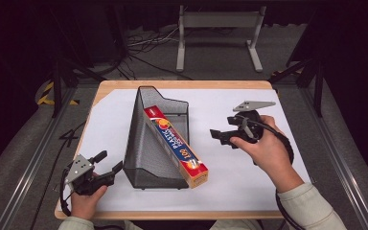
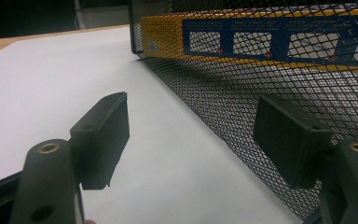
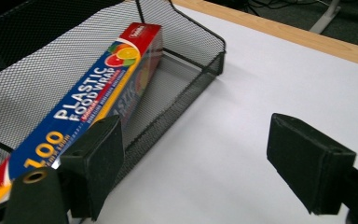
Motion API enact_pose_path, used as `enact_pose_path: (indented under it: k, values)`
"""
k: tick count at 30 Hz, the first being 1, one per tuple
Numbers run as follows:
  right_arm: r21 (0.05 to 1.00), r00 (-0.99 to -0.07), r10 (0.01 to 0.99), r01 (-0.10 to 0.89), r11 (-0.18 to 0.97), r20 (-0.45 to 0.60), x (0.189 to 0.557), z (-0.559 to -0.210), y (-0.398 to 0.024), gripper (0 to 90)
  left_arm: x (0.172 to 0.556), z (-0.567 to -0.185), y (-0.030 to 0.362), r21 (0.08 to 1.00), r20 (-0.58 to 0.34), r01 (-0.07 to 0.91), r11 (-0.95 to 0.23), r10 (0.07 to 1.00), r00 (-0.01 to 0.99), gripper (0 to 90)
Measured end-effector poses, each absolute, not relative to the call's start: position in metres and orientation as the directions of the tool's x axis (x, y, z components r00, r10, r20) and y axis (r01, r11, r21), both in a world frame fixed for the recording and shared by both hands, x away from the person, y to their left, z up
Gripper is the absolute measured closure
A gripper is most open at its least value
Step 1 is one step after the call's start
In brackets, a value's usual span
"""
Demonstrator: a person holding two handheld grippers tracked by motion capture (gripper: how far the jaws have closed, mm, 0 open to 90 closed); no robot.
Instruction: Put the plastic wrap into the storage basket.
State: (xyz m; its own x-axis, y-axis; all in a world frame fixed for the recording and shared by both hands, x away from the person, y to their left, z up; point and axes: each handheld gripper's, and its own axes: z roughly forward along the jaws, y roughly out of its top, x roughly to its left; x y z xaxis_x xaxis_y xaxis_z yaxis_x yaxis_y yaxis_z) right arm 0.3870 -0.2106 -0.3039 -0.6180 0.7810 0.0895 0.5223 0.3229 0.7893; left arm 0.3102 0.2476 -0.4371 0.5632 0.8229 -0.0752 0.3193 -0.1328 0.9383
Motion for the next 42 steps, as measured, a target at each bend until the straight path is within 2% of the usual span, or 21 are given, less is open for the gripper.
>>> enact_pose_path:
  k: [9, 17, 29, 37, 42]
  values:
    - [0.802, -0.618, 0.78, 0.515, 0.301, 0.104, 0.382, -0.308, -0.254, 18.4, 0.309, -0.437, 0.248, 0.938, -0.073, 0.32, -0.134, 0.824, 0.562, 27.7]
    - [0.835, -0.596, 0.8, 0.473, 0.28, 0.07, 0.378, -0.317, -0.296, 17.9, 0.308, -0.437, 0.249, 0.937, -0.073, 0.321, -0.134, 0.828, 0.557, 27.7]
    - [0.851, -0.581, 0.81, 0.463, 0.247, 0.08, 0.373, -0.36, -0.332, 15.7, 0.308, -0.437, 0.245, 0.936, -0.056, 0.316, -0.153, 0.822, 0.567, 27.2]
    - [0.864, -0.598, 0.8, 0.426, 0.269, 0.046, 0.364, -0.387, -0.347, 15.5, 0.308, -0.437, 0.247, 0.937, -0.066, 0.32, -0.141, 0.827, 0.558, 26.9]
    - [0.855, -0.6, 0.799, 0.436, 0.282, 0.042, 0.358, -0.402, -0.353, 15.4, 0.308, -0.437, 0.247, 0.938, -0.065, 0.317, -0.141, 0.826, 0.56, 26.8]
